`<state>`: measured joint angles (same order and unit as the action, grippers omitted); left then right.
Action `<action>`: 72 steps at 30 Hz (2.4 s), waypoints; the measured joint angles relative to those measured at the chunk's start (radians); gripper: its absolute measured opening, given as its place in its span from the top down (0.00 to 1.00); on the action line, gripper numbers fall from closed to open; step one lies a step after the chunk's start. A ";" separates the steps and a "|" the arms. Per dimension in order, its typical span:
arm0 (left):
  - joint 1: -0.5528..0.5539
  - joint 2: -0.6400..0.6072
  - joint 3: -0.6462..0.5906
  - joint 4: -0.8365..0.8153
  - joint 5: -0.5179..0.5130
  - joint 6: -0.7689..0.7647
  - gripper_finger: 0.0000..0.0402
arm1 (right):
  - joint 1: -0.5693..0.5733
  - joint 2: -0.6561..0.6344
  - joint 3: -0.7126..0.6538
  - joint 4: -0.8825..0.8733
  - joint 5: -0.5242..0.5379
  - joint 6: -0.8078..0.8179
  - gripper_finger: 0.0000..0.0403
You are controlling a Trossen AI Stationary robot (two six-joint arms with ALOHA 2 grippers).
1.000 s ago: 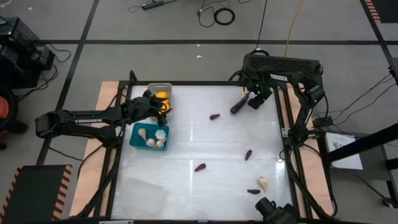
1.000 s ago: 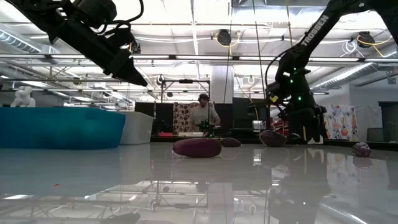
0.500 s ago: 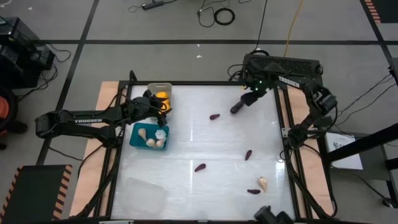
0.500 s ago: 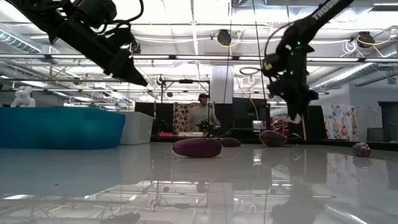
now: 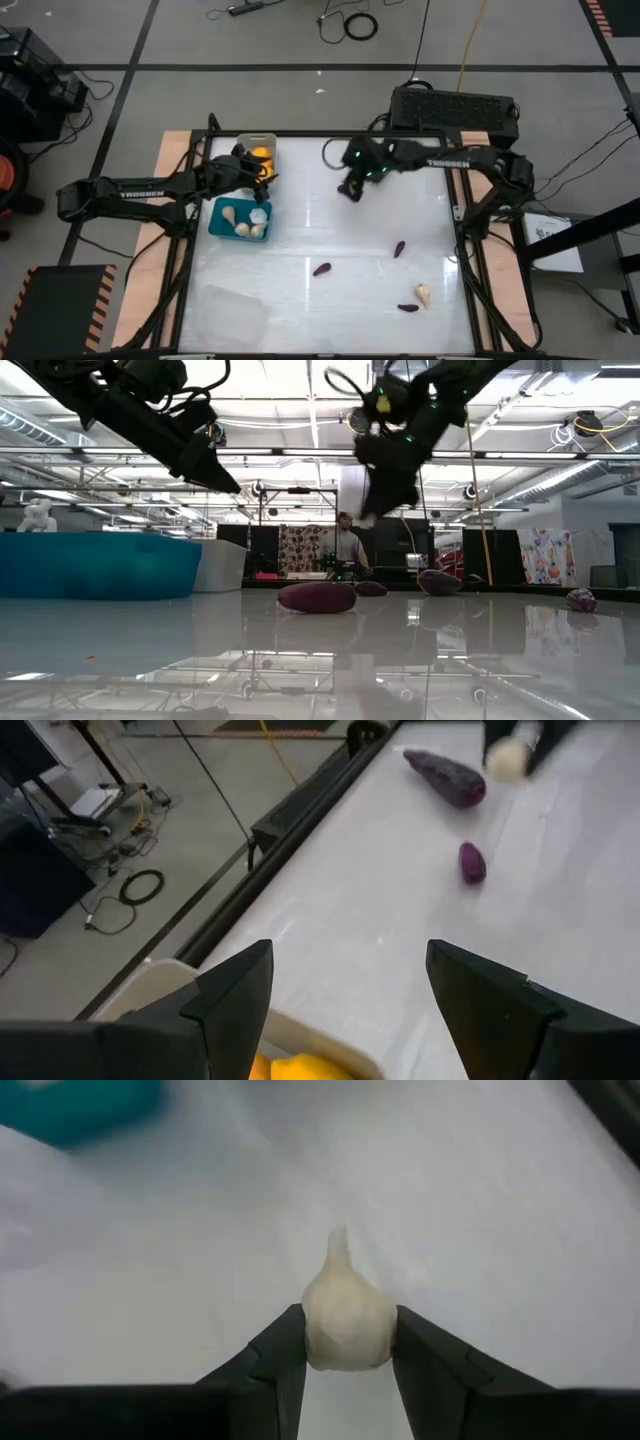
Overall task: Sort produce into baskets
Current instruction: Put the white garlic into the blue bin
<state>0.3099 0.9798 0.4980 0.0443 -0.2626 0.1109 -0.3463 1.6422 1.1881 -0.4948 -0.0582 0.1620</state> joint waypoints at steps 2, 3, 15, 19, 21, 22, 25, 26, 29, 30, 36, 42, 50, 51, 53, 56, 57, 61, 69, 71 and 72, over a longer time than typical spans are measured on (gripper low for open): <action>0.000 -0.005 0.000 0.020 0.000 0.000 0.32 | 0.051 0.017 0.000 0.110 0.001 -0.018 0.69; 0.000 -0.010 0.000 0.028 0.000 0.000 0.32 | 0.074 0.028 0.000 0.180 0.003 -0.024 0.69; 0.004 -0.278 -0.037 0.062 0.019 0.028 0.32 | 0.217 0.220 0.000 0.817 0.000 -0.100 0.69; 0.005 -0.375 -0.090 0.110 -0.054 0.034 0.32 | 0.241 0.301 0.000 1.026 0.000 -0.120 0.69; 0.005 -0.403 -0.101 0.097 -0.117 0.036 0.32 | 0.249 0.344 0.013 1.117 0.000 -0.133 0.69; 0.005 -0.411 -0.103 0.091 -0.149 0.036 0.32 | 0.252 0.365 0.023 1.142 0.000 -0.136 0.69; 0.005 -0.420 -0.109 0.085 -0.174 0.029 0.32 | 0.258 0.449 0.099 1.179 0.000 -0.131 0.69; 0.004 -0.420 -0.109 0.085 -0.172 0.029 0.32 | 0.261 0.481 0.134 1.174 0.000 -0.123 0.69; 0.005 -0.416 -0.109 0.084 -0.164 0.029 0.32 | 0.274 0.579 0.255 1.145 0.000 -0.130 0.69; 0.005 -0.417 -0.109 0.084 -0.162 0.028 0.32 | 0.279 0.607 0.295 1.124 0.001 -0.141 0.69; 0.004 -0.416 -0.109 0.074 -0.158 0.028 0.32 | 0.295 0.681 0.481 0.944 0.000 -0.190 0.64; 0.004 -0.416 -0.109 0.069 -0.157 0.032 0.32 | 0.310 0.679 0.520 0.883 -0.035 -0.179 0.50; 0.004 -0.416 -0.109 0.066 -0.108 0.027 0.32 | 0.315 0.668 0.520 0.864 -0.133 -0.094 0.39; 0.004 -0.416 -0.109 0.066 -0.103 0.027 0.32 | 0.314 0.656 0.518 0.828 -0.133 -0.092 0.38; 0.004 -0.416 -0.109 0.066 -0.091 0.026 0.32 | 0.314 0.625 0.524 0.762 -0.129 -0.098 0.38; 0.004 -0.416 -0.109 0.070 -0.047 0.025 0.32 | 0.308 0.556 0.537 0.602 -0.128 -0.099 0.38; 0.004 -0.416 -0.109 0.070 -0.028 0.025 0.32 | 0.304 0.528 0.540 0.531 -0.127 -0.097 0.38; 0.004 -0.416 -0.109 0.077 0.032 0.002 0.32 | 0.300 0.424 0.546 0.203 -0.118 -0.082 0.38; 0.003 -0.416 -0.109 0.078 0.121 0.000 0.32 | 0.313 0.270 0.548 -0.391 -0.123 0.083 0.38; 0.003 -0.415 -0.109 0.084 0.131 0.004 0.32 | 0.326 0.252 0.548 -0.531 -0.120 0.141 0.38; 0.003 -0.416 -0.109 0.090 0.132 0.006 0.32 | 0.337 0.247 0.548 -0.592 -0.120 0.175 0.38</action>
<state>0.3128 0.5642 0.3889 0.1348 -0.1303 0.1165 -0.0089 1.8889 1.7359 -1.0872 -0.1785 0.3368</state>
